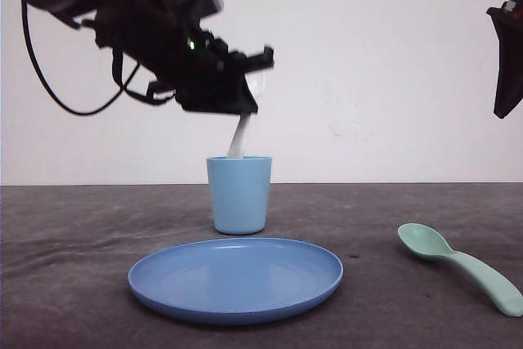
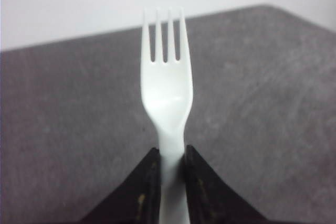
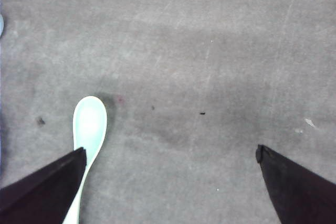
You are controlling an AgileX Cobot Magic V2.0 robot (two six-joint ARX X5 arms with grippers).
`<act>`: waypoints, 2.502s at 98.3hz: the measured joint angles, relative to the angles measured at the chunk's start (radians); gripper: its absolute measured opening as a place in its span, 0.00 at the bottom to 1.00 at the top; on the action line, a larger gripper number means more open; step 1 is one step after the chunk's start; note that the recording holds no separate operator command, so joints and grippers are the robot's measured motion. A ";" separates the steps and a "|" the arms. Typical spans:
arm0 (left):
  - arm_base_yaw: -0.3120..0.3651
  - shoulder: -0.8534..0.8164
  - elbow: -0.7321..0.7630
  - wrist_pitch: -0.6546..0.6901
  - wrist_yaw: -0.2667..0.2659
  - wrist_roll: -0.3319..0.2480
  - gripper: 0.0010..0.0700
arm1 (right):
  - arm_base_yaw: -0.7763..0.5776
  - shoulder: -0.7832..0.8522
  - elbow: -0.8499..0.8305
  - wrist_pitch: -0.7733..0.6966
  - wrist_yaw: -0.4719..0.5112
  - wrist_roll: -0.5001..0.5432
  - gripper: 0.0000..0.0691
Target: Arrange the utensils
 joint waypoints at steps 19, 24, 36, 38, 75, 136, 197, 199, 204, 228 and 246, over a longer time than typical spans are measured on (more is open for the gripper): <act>0.000 0.000 -0.051 0.043 0.000 0.006 0.05 | 0.000 0.000 0.000 0.000 0.000 0.000 0.95; 0.000 0.000 -0.069 0.063 0.000 0.006 0.05 | 0.000 0.000 0.000 0.000 0.000 0.000 0.95; -0.002 0.000 -0.088 0.063 0.000 0.006 0.05 | 0.000 0.000 0.000 0.000 0.000 0.000 0.95; -0.002 0.000 -0.088 0.061 0.000 0.006 0.05 | 0.000 0.000 0.000 0.000 0.000 0.000 0.95; -0.003 0.000 -0.088 0.049 0.003 0.008 0.16 | 0.000 0.000 0.000 -0.003 0.000 0.000 0.95; 0.020 -0.303 -0.089 -0.311 0.017 -0.023 0.32 | 0.056 0.203 0.000 0.111 -0.241 0.000 0.94; 0.318 -0.860 -0.089 -1.016 0.016 -0.074 0.32 | 0.183 0.517 -0.002 0.315 -0.311 0.001 0.58; 0.324 -0.871 -0.089 -1.021 0.016 -0.074 0.32 | 0.185 0.517 -0.002 0.319 -0.311 0.001 0.53; 0.336 -0.893 -0.089 -1.033 0.016 -0.074 0.32 | 0.190 0.517 -0.002 0.325 -0.298 0.001 0.40; 0.345 -0.953 -0.089 -1.080 0.017 -0.074 0.32 | 0.193 0.517 -0.002 0.313 -0.231 0.001 0.07; 0.345 -0.964 -0.089 -1.103 0.017 -0.074 0.32 | 0.196 0.516 -0.002 0.324 -0.234 0.001 0.03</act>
